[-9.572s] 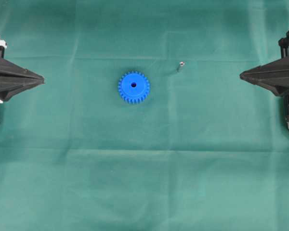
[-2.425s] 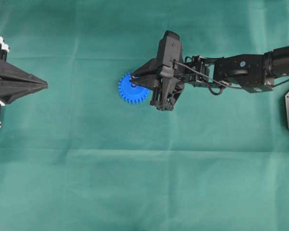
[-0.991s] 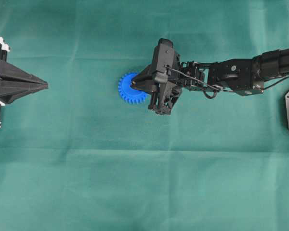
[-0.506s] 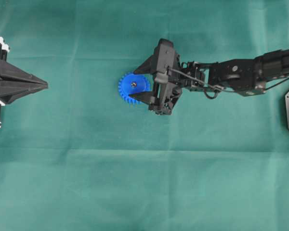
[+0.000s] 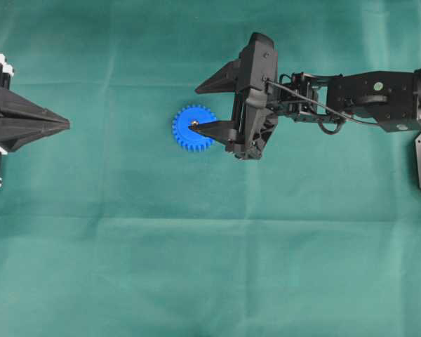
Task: Insert the shaft placed at a random location into the center hole of the medium gear at another random location.
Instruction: 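Open the right gripper and lift it away from the gear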
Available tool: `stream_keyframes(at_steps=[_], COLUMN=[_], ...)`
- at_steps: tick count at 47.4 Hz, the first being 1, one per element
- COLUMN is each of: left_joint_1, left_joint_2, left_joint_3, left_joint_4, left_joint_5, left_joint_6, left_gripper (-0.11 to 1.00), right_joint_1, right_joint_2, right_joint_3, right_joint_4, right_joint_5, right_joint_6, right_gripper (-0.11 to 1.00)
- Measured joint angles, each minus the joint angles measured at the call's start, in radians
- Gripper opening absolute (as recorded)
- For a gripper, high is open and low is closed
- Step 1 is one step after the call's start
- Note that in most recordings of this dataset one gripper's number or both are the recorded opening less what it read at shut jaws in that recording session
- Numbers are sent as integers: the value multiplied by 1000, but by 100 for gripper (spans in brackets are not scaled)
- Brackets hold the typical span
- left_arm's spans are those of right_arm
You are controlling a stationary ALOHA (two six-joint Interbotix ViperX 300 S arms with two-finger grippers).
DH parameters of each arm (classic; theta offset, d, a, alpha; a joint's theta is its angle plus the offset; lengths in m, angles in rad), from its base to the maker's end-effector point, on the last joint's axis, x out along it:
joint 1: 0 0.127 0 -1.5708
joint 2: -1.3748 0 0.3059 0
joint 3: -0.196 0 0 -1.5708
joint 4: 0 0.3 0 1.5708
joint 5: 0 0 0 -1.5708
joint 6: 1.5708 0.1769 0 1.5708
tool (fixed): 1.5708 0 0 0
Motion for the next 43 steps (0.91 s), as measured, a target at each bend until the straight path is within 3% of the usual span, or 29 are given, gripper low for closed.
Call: stream_keyframes(at_steps=[10,20,43], left_joint_1=[0,0,0], left_joint_2=[0,0,0], left_joint_3=[2,2,2], left_joint_4=[0,0,0], left_joint_5=[0,9,9], left_joint_6=[-2,-8,-9], left_gripper=[0,0,0], right_joint_1=[0,0,0], right_joint_2=[-17,-137,-396], right_joint_3=[23,118,290], right_joint_4=[0,11,21], right_joint_5=[8,15,187], right_joint_6=[-2,0,0], right_gripper=[88,88,88])
